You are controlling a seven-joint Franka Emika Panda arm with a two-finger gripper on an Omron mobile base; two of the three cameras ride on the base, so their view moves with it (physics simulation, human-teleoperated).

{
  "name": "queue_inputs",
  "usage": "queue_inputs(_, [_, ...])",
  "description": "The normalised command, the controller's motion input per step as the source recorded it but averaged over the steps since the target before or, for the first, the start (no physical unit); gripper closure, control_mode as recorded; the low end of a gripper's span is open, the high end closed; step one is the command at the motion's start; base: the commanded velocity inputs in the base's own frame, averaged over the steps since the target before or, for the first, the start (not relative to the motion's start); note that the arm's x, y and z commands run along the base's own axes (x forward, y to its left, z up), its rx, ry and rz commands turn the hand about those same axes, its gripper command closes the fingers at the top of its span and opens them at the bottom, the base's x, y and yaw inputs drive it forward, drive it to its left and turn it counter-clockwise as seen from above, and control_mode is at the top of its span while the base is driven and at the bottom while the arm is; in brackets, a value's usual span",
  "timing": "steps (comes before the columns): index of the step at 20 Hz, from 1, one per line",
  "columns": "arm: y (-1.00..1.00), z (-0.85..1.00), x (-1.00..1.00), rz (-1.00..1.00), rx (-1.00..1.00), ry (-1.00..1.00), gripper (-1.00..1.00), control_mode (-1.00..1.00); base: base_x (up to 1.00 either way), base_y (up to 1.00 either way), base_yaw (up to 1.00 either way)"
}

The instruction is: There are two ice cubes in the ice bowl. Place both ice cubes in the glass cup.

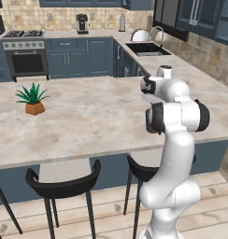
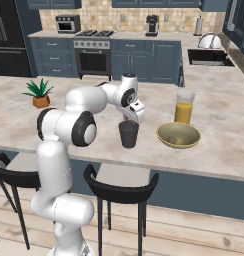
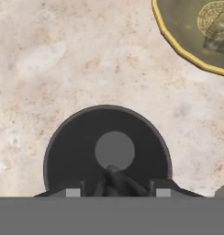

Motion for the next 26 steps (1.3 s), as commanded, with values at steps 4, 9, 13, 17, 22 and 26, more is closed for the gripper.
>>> queue_inputs(4, [0.00,-0.21,0.20,0.00,0.00,0.00,1.00,-1.00,0.00,0.00,0.00])
queue_inputs(9, [0.00,-0.13,0.29,0.00,0.00,0.00,1.00,-1.00,0.00,0.00,0.00])
queue_inputs(13, [0.00,-0.09,0.26,0.00,0.00,0.00,1.00,-1.00,0.00,0.00,0.00])
queue_inputs(17, [0.00,-0.11,0.24,0.00,0.00,0.00,1.00,-1.00,0.00,0.00,0.00])
queue_inputs(22, [-0.02,-0.21,0.19,0.00,0.00,0.00,1.00,-1.00,0.00,0.00,0.00])
queue_inputs(26, [-0.05,-0.27,0.07,0.00,0.00,0.00,1.00,-1.00,0.00,0.00,0.00])
